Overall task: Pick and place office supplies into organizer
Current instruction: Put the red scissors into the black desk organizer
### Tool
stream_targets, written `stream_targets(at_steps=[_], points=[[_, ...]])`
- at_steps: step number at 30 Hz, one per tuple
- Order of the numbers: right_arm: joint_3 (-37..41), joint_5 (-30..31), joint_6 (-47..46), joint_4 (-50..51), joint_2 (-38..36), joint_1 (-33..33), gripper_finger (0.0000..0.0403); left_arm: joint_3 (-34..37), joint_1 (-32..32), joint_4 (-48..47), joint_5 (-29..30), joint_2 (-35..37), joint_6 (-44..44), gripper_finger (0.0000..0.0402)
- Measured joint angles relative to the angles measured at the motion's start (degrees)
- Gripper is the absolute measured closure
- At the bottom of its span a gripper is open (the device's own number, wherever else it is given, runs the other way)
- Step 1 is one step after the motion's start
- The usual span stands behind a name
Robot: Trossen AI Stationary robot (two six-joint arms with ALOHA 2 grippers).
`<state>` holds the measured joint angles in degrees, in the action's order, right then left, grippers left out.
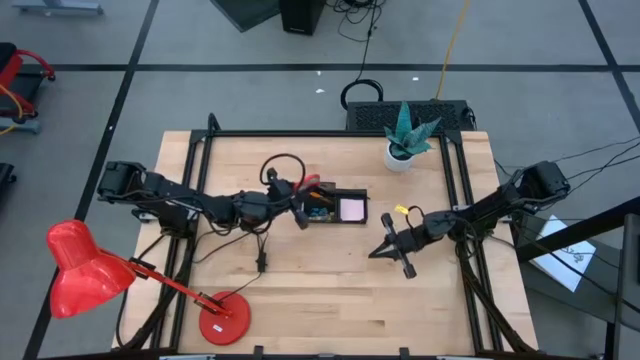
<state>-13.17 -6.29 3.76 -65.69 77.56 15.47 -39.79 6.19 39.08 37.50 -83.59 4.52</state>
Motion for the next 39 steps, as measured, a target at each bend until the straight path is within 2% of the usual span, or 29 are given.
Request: stream_targets(at_steps=[11,21,24,28,31,39], points=[[0.0,12.3,17.2,4.7,0.0,5.3,0.0403,0.0,0.7,-0.3,-0.2,0.0,-2.5,0.0362],[0.0,11.6,17.5,4.0,0.0,5.8,0.0403,0.0,0.7,-0.3,-0.1,0.0,-2.3,0.0362],[0.0,2.5,15.7,1.0,0.0,4.9,0.0403,0.0,0.7,-0.3,-0.8,0.0,-1.3,0.0362],[0.0,-20.4,12.8,-9.9,0.0,2.5,0.0403,0.0,0.8,-0.3,-1.3,0.0,-1.0,0.0362],[0.0,-32.1,10.5,-17.3,0.0,2.3,0.0403,0.0,0.7,-0.3,-1.4,0.0,-1.2,0.0362],[0.0,-47.0,11.6,-21.3,0.0,5.3,0.0403,0.0,0.7,-0.4,-1.4,0.0,-1.3,0.0362]])
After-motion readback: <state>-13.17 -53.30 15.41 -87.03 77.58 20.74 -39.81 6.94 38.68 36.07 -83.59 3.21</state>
